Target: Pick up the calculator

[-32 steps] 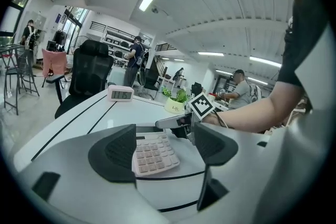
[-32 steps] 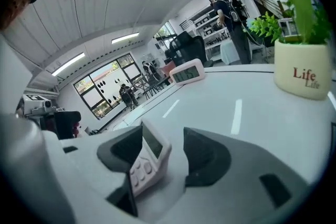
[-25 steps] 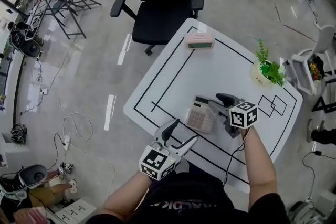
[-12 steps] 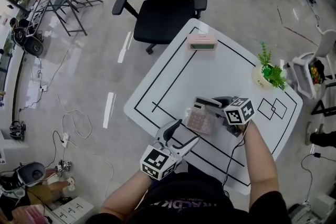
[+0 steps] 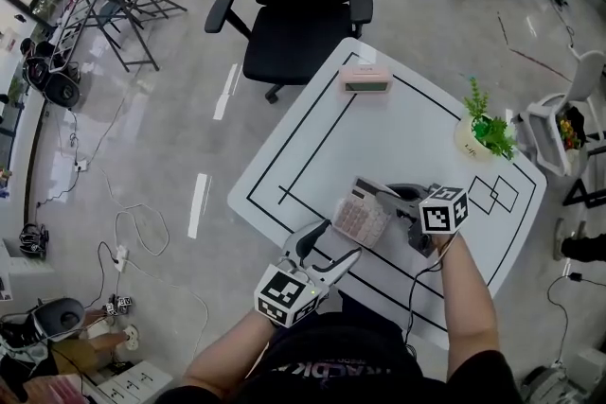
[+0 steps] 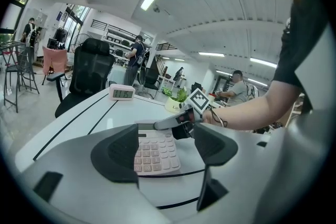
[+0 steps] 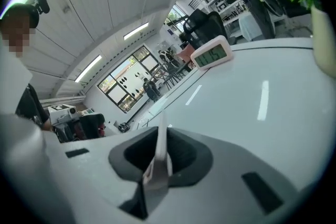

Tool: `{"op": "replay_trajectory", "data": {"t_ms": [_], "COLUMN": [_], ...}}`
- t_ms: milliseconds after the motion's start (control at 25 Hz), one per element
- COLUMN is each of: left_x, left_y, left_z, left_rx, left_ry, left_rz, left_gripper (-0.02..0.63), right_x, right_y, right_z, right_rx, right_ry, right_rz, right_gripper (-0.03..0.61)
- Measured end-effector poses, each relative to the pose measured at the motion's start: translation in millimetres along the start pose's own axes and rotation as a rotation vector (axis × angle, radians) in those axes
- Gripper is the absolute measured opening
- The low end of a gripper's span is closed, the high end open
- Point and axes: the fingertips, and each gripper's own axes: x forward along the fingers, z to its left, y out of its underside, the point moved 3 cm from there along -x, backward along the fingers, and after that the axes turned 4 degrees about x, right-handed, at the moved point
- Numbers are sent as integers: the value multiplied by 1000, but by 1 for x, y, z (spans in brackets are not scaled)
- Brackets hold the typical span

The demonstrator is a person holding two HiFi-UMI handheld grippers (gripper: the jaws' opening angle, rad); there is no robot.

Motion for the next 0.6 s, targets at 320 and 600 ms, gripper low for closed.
{"op": "replay_trajectory", "data": {"t_ms": [320, 600], "left_x": [-19, -53], "left_y": [-2, -10], "left_z": [-11, -14], "left_rx": [28, 73], "left_ry": [71, 136], "left_rz": [-25, -73], "left_gripper": [316, 237], "right_x": [-23, -62], "right_y": [-10, -18], "right_z": [32, 83], "right_rx": [-57, -43], "right_ry": [121, 298], "right_rz": [-190, -470], "right_gripper": [52, 52]}}
